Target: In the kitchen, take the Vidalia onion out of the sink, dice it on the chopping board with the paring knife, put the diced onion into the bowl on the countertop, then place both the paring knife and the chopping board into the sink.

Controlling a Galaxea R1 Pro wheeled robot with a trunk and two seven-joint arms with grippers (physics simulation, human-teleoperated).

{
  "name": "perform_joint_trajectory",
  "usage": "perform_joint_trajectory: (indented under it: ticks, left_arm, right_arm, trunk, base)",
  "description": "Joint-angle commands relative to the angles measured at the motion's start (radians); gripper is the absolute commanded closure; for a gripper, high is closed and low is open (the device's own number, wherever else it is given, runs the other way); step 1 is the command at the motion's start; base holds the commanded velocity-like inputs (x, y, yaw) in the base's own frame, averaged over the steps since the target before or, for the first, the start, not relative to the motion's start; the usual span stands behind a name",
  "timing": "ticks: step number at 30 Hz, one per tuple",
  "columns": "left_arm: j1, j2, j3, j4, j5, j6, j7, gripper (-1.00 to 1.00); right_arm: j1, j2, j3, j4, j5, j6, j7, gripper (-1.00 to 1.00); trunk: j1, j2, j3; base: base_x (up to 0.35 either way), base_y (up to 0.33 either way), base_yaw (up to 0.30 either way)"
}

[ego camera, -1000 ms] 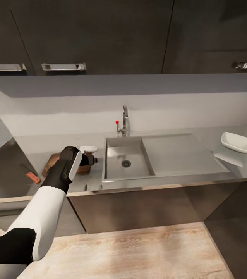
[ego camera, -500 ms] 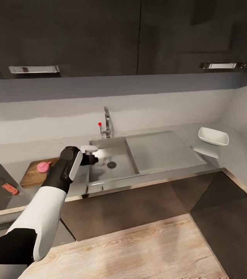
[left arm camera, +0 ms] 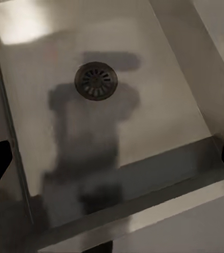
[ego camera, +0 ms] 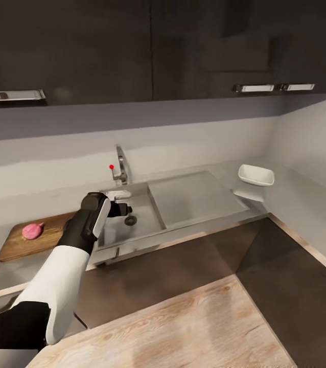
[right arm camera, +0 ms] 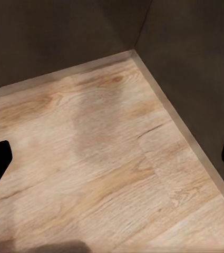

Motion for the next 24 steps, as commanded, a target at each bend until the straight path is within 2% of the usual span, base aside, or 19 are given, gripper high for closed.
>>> perform_joint_trajectory:
  ticks: [1,24]
  left_arm:
    - [-0.001,-0.001,-0.001,-0.001,0.009,0.004,0.010,-1.00]
    - [0.000,-0.016,-0.001,-0.031,0.009,0.004,0.013,-1.00]
  right_arm:
    - [-0.001,0.001,-0.008,0.001,0.010,-0.003,-0.003,-1.00]
    - [-0.001,0.002,-0.008,0.001,0.010,-0.004,-0.003,-1.00]
  trunk:
    - [0.001,-0.002,-0.001]
    - [0.001,-0.002,0.024]
  base:
    - [0.000,0.000,-0.185]
    - [0.000,0.000,-0.146]
